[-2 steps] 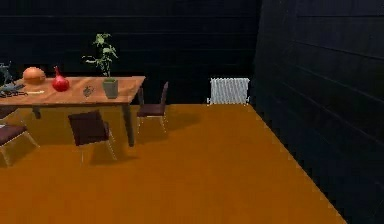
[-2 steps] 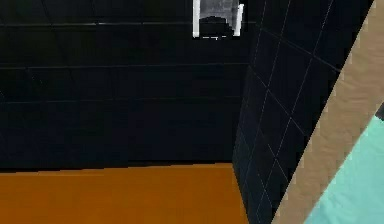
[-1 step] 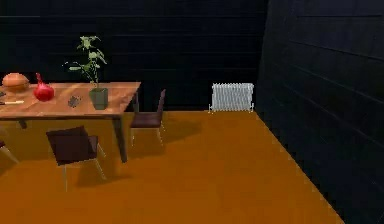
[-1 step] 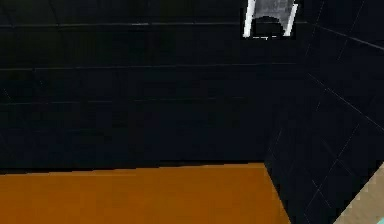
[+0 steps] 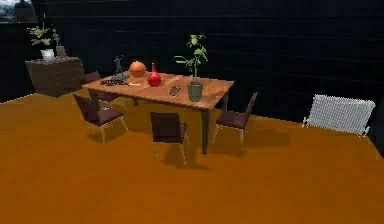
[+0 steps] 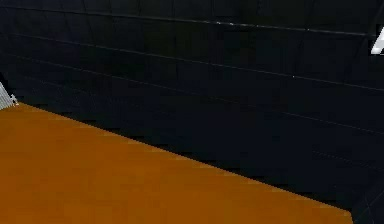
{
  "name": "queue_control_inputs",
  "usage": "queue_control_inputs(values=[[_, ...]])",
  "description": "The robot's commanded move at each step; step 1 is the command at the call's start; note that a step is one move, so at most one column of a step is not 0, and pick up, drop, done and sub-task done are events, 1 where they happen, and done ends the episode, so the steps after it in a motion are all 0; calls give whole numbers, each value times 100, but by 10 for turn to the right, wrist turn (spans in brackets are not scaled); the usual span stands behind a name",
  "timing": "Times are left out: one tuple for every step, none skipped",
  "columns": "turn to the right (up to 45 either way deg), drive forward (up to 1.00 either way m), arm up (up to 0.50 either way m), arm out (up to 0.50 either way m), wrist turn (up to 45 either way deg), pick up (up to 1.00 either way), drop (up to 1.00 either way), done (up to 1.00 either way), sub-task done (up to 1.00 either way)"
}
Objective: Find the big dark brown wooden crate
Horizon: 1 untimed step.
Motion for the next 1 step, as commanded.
queue_control_inputs(values=[[0, 45, 0, 0, 0, 0, 0, 0, 0]])
